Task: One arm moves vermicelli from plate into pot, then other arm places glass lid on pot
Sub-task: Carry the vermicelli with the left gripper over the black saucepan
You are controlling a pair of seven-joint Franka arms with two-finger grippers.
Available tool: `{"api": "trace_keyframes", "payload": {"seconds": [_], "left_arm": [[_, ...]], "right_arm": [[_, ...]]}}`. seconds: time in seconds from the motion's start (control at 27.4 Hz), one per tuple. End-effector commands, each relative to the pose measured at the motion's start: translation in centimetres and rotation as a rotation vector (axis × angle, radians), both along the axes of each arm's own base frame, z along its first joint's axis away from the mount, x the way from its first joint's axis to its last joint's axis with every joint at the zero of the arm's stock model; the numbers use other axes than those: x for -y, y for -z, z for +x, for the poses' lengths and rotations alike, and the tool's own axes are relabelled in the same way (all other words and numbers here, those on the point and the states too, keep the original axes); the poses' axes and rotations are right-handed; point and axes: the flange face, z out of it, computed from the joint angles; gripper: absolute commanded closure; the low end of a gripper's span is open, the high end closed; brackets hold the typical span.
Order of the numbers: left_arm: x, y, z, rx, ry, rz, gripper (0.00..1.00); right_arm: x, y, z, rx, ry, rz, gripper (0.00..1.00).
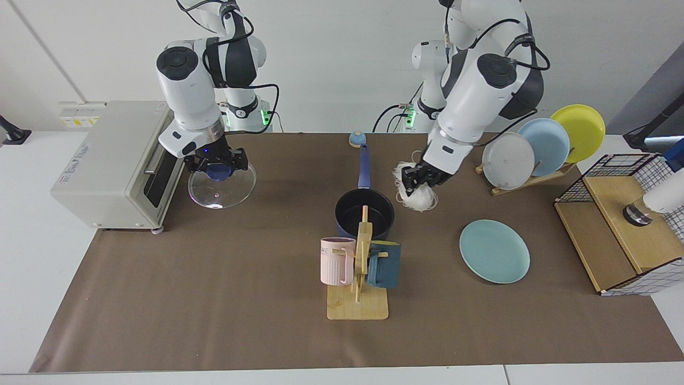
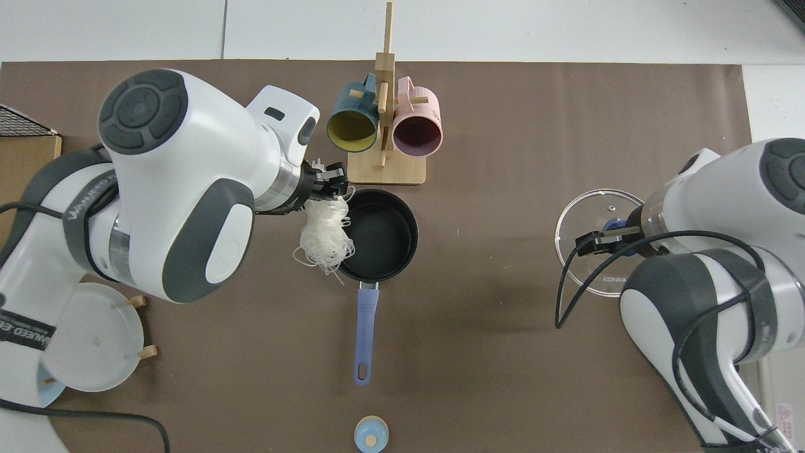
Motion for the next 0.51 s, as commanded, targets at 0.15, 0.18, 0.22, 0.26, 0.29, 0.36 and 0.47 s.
{"api": "trace_keyframes", "payload": {"seconds": [0.15,0.18,0.22,0.26,0.29,0.36,0.47], "left_arm": [[2.7,4.0,-1.7,0.007,0.007,-0.034,1.0],[2.8,4.2,-1.6,0.013,0.006,-0.04,1.0],[2.8,4.6,-1.5,0.015,0.003,-0.041,1.0],[3.1,5.0,-1.4,0.014,0.004,-0.045,1.0],[3.4,5.6,-1.2,0.013,0.004,-0.049,1.0],[3.6,6.6,-1.1,0.019,0.005,-0.052,1.0],[4.1,8.1,-0.8,0.024,0.01,-0.059,1.0]], "right_arm": [[0.4,-0.7,0.2,0.001,-0.024,0.008,0.95],[0.4,-0.7,0.2,0.001,-0.023,0.011,0.94],[0.3,-0.7,0.2,0.0,-0.022,0.014,0.94],[0.3,-0.7,0.2,0.002,-0.022,0.014,0.95],[0.3,-0.7,0.2,0.0,-0.022,0.014,0.94],[0.3,-0.7,0.2,0.002,-0.022,0.014,0.94],[0.4,-0.6,0.2,-0.001,-0.019,0.013,0.94]]}}
